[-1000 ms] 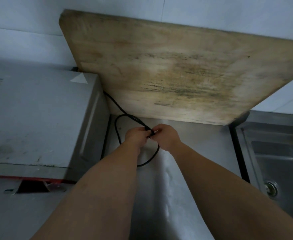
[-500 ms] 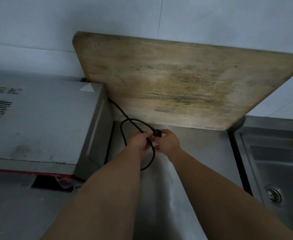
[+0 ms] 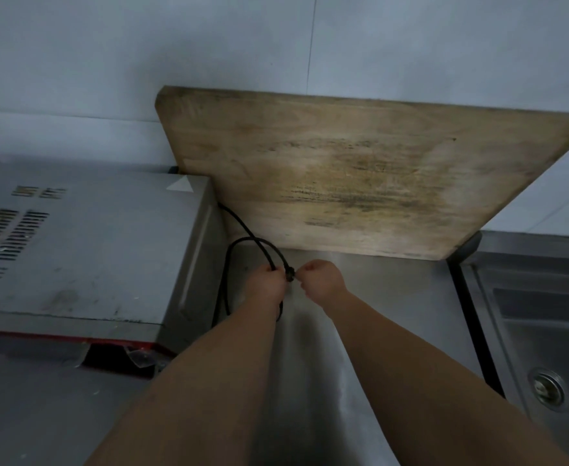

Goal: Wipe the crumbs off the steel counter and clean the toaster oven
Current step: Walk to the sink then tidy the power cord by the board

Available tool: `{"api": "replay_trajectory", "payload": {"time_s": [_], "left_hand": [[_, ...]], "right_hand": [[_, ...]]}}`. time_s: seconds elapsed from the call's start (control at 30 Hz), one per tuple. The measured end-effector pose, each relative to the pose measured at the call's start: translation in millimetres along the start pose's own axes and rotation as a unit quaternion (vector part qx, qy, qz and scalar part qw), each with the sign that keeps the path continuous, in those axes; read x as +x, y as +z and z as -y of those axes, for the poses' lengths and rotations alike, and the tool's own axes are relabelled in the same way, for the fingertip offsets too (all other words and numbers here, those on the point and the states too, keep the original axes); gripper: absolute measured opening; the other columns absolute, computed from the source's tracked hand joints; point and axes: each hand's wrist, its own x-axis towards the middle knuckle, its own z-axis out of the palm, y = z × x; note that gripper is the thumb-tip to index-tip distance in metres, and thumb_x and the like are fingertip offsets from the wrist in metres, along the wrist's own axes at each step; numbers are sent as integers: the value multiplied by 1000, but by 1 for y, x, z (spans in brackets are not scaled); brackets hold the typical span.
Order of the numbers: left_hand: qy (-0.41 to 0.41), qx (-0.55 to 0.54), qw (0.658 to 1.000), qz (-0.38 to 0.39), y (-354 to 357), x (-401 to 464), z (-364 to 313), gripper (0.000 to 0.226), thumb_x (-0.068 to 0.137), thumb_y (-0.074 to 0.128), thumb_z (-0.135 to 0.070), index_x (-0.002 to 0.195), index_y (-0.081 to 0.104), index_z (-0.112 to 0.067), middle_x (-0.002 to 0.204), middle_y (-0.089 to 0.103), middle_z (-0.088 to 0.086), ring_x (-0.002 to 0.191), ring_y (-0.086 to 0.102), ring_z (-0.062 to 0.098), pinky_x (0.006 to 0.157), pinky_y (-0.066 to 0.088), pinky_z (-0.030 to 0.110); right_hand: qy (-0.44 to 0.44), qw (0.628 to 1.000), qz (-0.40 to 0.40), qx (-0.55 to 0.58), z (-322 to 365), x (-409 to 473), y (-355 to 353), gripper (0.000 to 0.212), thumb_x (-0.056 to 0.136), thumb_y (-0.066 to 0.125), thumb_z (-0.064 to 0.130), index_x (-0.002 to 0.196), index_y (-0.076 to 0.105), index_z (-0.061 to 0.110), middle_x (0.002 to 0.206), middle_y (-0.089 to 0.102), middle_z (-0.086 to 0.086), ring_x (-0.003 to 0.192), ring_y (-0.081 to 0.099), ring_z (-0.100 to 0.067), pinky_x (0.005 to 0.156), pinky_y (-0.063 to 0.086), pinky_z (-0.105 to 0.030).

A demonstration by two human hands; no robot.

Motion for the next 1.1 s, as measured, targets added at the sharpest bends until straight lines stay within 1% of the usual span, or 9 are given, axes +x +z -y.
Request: {"api": "replay_trajectory", "payload": {"time_s": [0.13, 0.3, 0.4, 0.5, 0.63, 0.83, 0.97, 1.03, 1.1], "left_hand": [[29, 63, 998, -7, -9, -5, 4, 11, 81, 66, -33, 79, 70, -23, 96, 73, 14, 94, 69, 33, 85, 58, 46], [82, 102, 991, 14, -10, -27, -8, 17, 86, 68, -23, 101, 76, -18, 96, 73, 8, 90, 67, 26, 76, 53, 34], [106, 154, 982, 13, -10, -29, -16, 14, 86, 67, -19, 98, 74, -16, 88, 69, 6, 76, 59, 20, 63, 40, 25], [136, 219, 966, 23, -12, -31, -21, 17, 84, 71, -22, 100, 73, -15, 92, 71, 6, 83, 63, 22, 67, 41, 25], [189, 370, 909, 33, -15, -30, -32, 24, 85, 69, -31, 98, 74, -11, 93, 71, 10, 90, 66, 27, 66, 41, 27], [324, 579, 748, -15, -39, -14, -81, 22, 89, 57, -26, 100, 70, -12, 106, 70, 10, 103, 65, 28, 80, 50, 33], [338, 600, 718, -100, -63, 4, -117, 20, 93, 46, -15, 104, 62, -8, 111, 64, 13, 103, 59, 29, 78, 46, 35], [344, 616, 698, -123, -65, 11, -129, 23, 95, 42, -20, 104, 60, -8, 110, 63, 13, 101, 56, 29, 77, 44, 35], [322, 618, 707, -120, -59, 11, -133, 31, 96, 38, -28, 110, 59, -10, 113, 61, 13, 106, 52, 30, 78, 42, 38]], "right_hand": [[-5, 999, 21, 28, 10, 1, 9, 22, 72, 72, 41, 66, 70, 20, 74, 71, -8, 81, 68, -30, 79, 56, -48], [-36, 998, 53, -11, 32, 2, 6, 20, 85, 71, 31, 83, 76, 11, 82, 71, -9, 79, 66, -23, 72, 53, -35], [-35, 996, 52, -57, 41, 5, 2, 10, 79, 73, 18, 79, 73, 8, 84, 72, -16, 83, 68, -30, 72, 56, -39], [-19, 995, 62, -70, 44, 9, -1, 11, 71, 76, 17, 74, 71, 8, 87, 73, -18, 86, 70, -32, 77, 60, -46], [-15, 995, 79, -60, 44, 11, -6, 8, 70, 72, 18, 73, 66, 14, 87, 70, -13, 83, 69, -27, 79, 60, -42], [-48, 991, 72, -98, 46, 15, -14, 12, 76, 71, 17, 72, 67, 6, 67, 61, -5, 64, 58, -19, 58, 44, -27], [-53, 993, 88, -64, 40, 16, -15, 2, 77, 71, 9, 78, 69, 8, 72, 62, -4, 64, 57, -15, 56, 44, -22], [-61, 992, 91, -55, 39, 16, -16, 3, 77, 71, 10, 77, 69, 11, 72, 63, -2, 65, 58, -14, 57, 44, -21], [-67, 992, 90, -55, 38, 17, -17, 3, 78, 72, 12, 79, 69, 13, 74, 63, -2, 67, 58, -14, 59, 44, -22]]}}
